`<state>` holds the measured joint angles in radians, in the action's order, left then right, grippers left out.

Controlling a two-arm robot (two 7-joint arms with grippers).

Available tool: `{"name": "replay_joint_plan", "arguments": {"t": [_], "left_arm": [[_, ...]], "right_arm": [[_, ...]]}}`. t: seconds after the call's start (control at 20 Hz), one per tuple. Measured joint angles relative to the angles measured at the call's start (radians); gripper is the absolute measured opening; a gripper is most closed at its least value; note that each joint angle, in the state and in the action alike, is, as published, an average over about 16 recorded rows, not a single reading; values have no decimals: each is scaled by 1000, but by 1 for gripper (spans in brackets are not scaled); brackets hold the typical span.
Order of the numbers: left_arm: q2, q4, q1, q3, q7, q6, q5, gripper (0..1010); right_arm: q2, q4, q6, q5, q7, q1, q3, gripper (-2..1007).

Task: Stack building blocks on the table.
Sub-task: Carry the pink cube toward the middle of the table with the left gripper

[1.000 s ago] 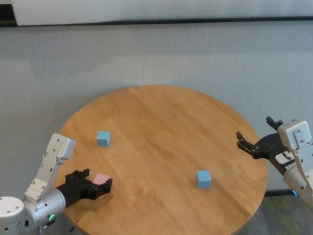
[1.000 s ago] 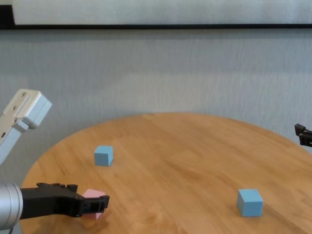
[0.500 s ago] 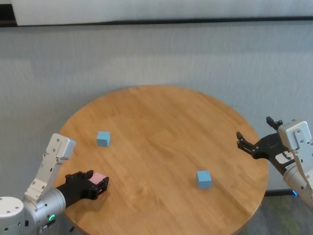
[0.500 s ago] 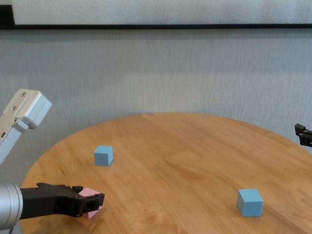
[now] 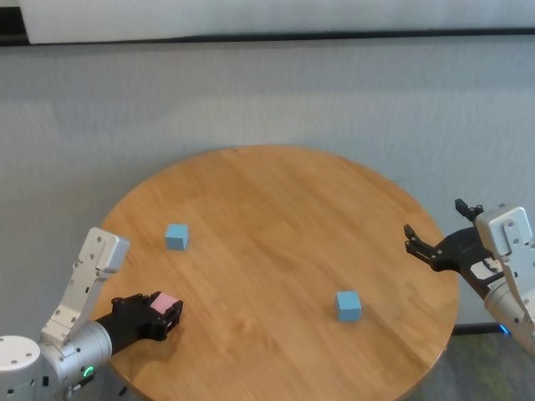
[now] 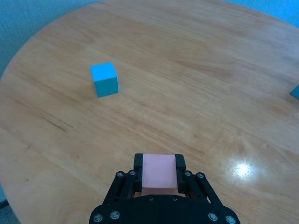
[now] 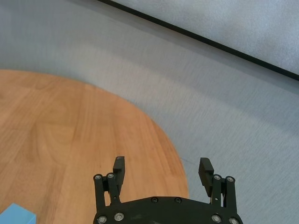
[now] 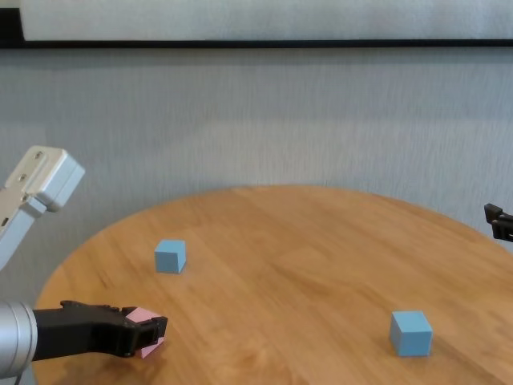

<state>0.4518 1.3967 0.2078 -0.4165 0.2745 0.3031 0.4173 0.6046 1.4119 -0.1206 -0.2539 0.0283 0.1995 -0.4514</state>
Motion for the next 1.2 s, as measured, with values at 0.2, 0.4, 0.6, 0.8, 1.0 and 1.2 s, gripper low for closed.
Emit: {"name": "replay_joint_plan", "arguments": {"t": [0.2, 0.4, 0.6, 0.8, 1.0, 1.2], "left_arm": [[5, 8, -1, -1, 20, -17, -9, 410], [10, 18, 2, -6, 48, -39, -24, 410], [12, 26, 13, -19, 86, -65, -46, 410], [8, 28, 33, -40, 127, -87, -72, 410], [-4, 23, 59, -68, 167, -100, -96, 410], [-20, 11, 87, -101, 207, -110, -118, 410]], "right_arm": [[0, 0, 0, 0, 0, 0, 0, 1001], [0, 0, 0, 0, 0, 0, 0, 1001], [0, 0, 0, 0, 0, 0, 0, 1001], [0, 0, 0, 0, 0, 0, 0, 1000], [0, 0, 0, 0, 0, 0, 0, 1000], [0, 0, 0, 0, 0, 0, 0, 1000]]}}
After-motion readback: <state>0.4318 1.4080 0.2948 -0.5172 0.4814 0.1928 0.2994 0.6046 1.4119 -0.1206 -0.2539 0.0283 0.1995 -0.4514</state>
